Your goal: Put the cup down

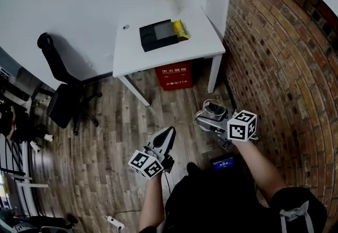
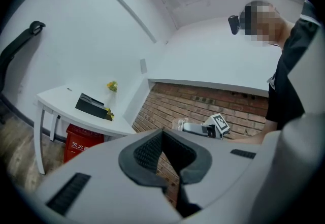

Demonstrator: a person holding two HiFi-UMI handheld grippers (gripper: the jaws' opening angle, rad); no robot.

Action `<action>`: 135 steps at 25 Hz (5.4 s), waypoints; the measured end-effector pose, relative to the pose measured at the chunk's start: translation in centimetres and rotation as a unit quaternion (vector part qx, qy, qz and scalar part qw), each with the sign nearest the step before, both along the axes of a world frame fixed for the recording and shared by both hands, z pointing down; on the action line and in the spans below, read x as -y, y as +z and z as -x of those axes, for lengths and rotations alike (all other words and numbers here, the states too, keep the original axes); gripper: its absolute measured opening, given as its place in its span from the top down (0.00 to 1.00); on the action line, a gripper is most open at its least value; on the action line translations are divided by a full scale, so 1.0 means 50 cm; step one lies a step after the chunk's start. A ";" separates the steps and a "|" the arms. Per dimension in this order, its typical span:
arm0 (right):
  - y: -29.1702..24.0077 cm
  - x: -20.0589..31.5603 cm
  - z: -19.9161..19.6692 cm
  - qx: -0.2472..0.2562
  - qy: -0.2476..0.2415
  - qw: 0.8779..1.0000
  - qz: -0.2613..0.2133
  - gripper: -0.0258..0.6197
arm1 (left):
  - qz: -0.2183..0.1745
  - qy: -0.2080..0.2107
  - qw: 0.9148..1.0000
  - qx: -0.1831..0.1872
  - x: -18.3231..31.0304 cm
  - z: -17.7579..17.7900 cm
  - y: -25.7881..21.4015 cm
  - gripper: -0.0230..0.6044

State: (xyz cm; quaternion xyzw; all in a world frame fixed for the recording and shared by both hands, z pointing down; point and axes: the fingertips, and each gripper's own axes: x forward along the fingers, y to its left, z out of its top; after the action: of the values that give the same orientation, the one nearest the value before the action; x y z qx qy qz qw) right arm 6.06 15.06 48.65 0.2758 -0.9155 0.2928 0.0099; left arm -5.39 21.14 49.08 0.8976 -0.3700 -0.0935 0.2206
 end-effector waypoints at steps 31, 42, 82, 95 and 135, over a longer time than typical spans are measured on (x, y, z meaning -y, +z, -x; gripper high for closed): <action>0.060 0.883 0.261 0.020 -0.094 0.995 0.016 0.33 | 0.015 -0.033 0.999 0.025 0.872 0.170 0.040 0.95; 0.069 0.967 0.328 0.010 -0.084 0.996 0.024 0.33 | 0.014 -0.018 1.000 0.021 0.965 0.237 0.044 0.95; 0.058 1.146 0.413 -0.035 -0.108 0.993 -0.022 0.33 | 0.006 0.008 1.000 0.020 1.047 0.296 0.001 0.95; 0.160 1.344 0.552 -0.063 -0.098 0.993 -0.021 0.33 | 0.012 -0.037 0.999 0.004 1.063 0.372 -0.020 0.95; 0.257 1.335 0.587 -0.239 -0.141 0.946 -0.168 0.31 | 0.025 -0.059 0.998 -0.002 1.089 0.417 0.001 0.95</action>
State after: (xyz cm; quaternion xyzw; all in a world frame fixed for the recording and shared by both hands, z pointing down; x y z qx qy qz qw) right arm -23.31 -51.69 61.50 0.2034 -0.9516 0.0560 0.2237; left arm -26.22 -33.31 49.13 0.8684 -0.4239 -0.0991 0.2374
